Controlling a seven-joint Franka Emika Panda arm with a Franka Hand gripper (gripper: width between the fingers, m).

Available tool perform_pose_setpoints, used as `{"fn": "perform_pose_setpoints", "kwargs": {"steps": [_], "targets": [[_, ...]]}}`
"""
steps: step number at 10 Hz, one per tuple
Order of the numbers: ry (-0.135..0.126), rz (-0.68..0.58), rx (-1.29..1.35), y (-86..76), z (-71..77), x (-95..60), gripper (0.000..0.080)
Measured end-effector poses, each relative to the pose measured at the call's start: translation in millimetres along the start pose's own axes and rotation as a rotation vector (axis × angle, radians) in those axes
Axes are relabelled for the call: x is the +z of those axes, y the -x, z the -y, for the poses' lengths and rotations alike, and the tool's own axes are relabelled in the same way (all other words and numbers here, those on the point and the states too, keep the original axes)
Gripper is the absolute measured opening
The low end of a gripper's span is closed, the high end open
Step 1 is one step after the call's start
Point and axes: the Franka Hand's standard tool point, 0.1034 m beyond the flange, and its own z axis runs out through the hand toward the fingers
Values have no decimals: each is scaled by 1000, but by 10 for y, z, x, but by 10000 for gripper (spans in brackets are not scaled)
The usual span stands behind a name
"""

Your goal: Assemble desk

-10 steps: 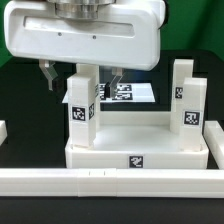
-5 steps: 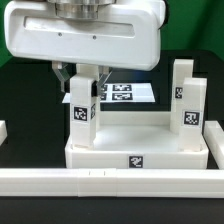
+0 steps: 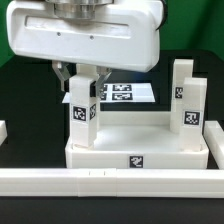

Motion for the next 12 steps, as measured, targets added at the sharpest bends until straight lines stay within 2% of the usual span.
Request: {"fn": "perform_pose_setpoints", "kwargs": {"steps": [3,12], "targets": [[-45,-8,311,-15,2,12,289],[-60,12,1019,-5,47,23,290]]}}
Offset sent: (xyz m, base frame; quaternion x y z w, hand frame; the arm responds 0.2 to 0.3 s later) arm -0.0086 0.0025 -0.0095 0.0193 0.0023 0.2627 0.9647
